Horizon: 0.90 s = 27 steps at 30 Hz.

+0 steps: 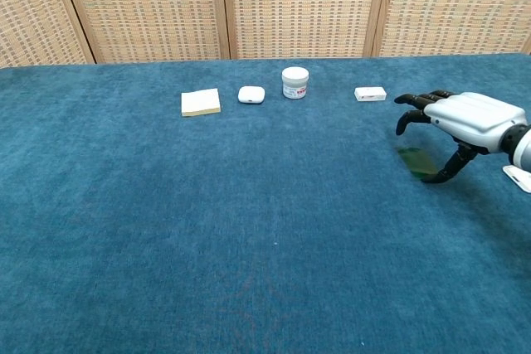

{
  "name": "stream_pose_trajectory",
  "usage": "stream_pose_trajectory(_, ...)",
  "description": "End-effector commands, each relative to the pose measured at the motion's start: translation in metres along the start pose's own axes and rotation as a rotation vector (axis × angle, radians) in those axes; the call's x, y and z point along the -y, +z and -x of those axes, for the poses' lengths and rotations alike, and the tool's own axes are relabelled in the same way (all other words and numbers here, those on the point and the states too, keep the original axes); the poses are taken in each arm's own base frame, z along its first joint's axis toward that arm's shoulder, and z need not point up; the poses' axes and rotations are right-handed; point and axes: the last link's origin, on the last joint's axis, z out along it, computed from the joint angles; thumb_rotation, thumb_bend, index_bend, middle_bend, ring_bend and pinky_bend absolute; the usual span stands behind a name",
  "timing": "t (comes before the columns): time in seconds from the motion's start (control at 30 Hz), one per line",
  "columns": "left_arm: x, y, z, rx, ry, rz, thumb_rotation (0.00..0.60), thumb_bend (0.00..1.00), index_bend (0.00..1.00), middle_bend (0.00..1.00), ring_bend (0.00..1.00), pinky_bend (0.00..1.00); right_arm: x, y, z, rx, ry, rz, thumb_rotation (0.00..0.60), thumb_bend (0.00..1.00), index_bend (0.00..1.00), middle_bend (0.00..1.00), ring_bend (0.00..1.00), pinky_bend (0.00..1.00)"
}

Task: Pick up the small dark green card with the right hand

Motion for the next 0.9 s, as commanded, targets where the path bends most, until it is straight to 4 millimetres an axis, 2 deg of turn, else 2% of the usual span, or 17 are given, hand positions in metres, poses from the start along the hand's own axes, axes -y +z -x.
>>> stream_pose_trajectory(0.03,-0.0001,-0.0001,0.0001,0.001,0.0,0.0,0.6,0.0,0.0,0.0,0.0,0.0,0.0002,0.0015,0.0018,0.004,-0.008,0.003,0.6,0.21,0.26,0.0,0.0,0.0)
stream_pose_trajectory(0.5,-0.0006,-0.0004,0.0004,0.001,-0.001,0.001,0.6,0.0,0.0,0.0,0.0,0.0,-0.0062,0.0066,0.0015,-0.008,-0.033,0.033,0.6,0.22,0.27,0.0,0.0,0.0)
stream_pose_trajectory(0.73,-0.0008,-0.0004,0.0008,0.001,0.0,0.0,0.6,0.0,0.0,0.0,0.0,0.0,-0.0055,0.0057,0.0037,-0.002,-0.032,0.027,0.6,0.34,0.28,0.0,0.0,0.0)
stream_pose_trajectory(0.9,-0.0008,0.0,0.0012,0.002,0.003,0.0,0.6,0.0,0.0,0.0,0.0,0.0,-0.0045,0.0048,0.0036,-0.005,-0.025,0.018,0.6,0.38,0.3,0.0,0.0,0.0)
